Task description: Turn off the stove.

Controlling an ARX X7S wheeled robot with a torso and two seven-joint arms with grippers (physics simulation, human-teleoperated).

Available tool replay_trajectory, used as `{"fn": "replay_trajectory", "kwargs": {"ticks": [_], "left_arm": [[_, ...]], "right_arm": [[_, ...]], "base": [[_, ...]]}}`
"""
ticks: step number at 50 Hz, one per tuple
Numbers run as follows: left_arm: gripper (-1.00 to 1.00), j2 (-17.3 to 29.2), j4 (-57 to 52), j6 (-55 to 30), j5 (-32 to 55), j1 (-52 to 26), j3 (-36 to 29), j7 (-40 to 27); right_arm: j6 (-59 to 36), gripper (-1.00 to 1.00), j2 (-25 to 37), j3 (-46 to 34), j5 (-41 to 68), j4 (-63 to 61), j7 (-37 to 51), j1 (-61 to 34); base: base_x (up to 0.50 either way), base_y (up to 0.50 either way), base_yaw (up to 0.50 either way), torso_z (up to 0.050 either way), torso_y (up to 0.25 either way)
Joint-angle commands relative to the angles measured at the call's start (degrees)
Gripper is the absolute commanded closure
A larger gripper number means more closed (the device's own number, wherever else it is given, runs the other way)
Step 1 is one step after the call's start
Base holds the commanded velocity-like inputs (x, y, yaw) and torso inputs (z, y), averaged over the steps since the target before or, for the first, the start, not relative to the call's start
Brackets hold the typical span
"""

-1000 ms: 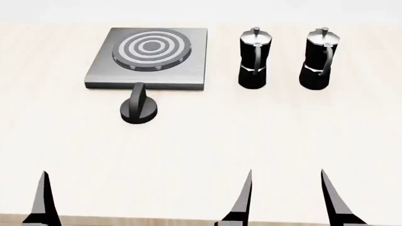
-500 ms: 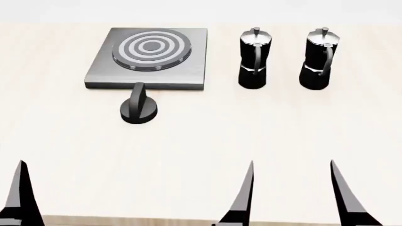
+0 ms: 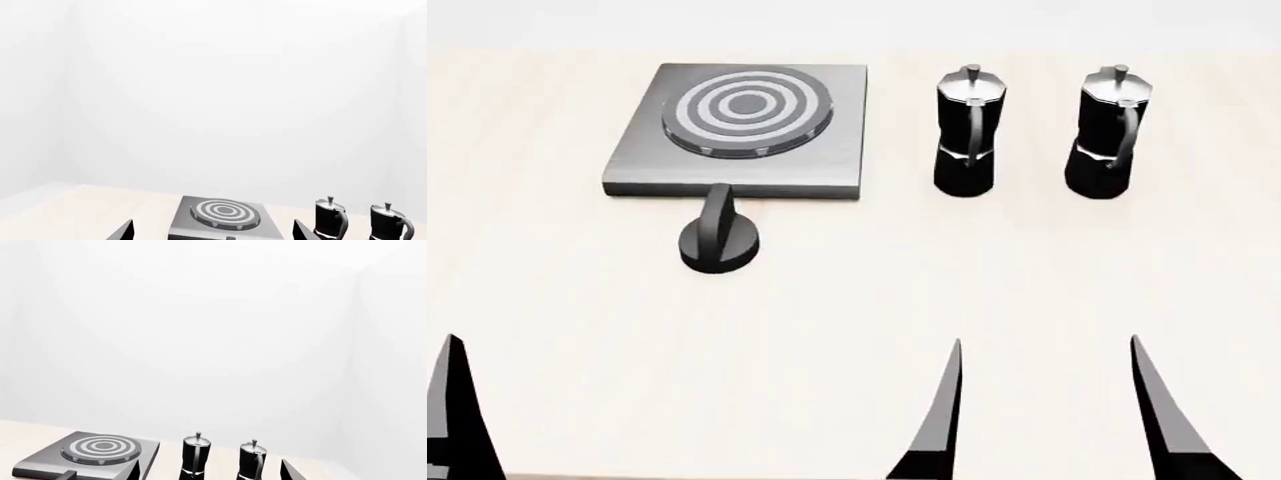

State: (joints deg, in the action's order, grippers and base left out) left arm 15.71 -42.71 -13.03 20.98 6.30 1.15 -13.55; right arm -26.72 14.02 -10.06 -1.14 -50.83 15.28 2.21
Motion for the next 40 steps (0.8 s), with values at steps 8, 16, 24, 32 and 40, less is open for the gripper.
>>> {"fn": "replay_trajectory", "kwargs": {"ticks": [8,16,24,32,40], "left_arm": [[-1.00,0.61,-0.15,0.44,0.23,0.11,-0.39,-0.78],[-1.00,0.87,-0.37,0.66,0.36,0.33,-0.48,-0.96],[-1.00,1.05,-0.17,0.74,0.44,0.25,-0.59,-1.17],[-1.00,1.22,-0.02,0.86,0.50,0.16,-0.73,-1.36],[-1.00,1.38,0.02,0.92,0.55,0.04,-0.88,-1.61]], "right_arm": [[0.32,-1.00,0.73,-0.16,0.67,-0.16,0.76,0.00],[0.32,-1.00,0.94,-0.22,1.13,-0.21,1.02,0.10],[0.22,-1.00,1.20,-0.55,1.15,-0.17,1.35,0.02],[0.30,-1.00,1.43,-0.73,1.42,0.00,1.57,-0.09],[0.24,-1.00,1.74,-1.10,1.44,0.08,1.76,-0.31]], "base": [[0.22,0.00,0.00,0.000,0.000],[0.25,0.00,0.00,0.000,0.000],[0.25,0.00,0.00,0.000,0.000],[0.25,0.00,0.00,0.000,0.000],[0.25,0.00,0.00,0.000,0.000]]}}
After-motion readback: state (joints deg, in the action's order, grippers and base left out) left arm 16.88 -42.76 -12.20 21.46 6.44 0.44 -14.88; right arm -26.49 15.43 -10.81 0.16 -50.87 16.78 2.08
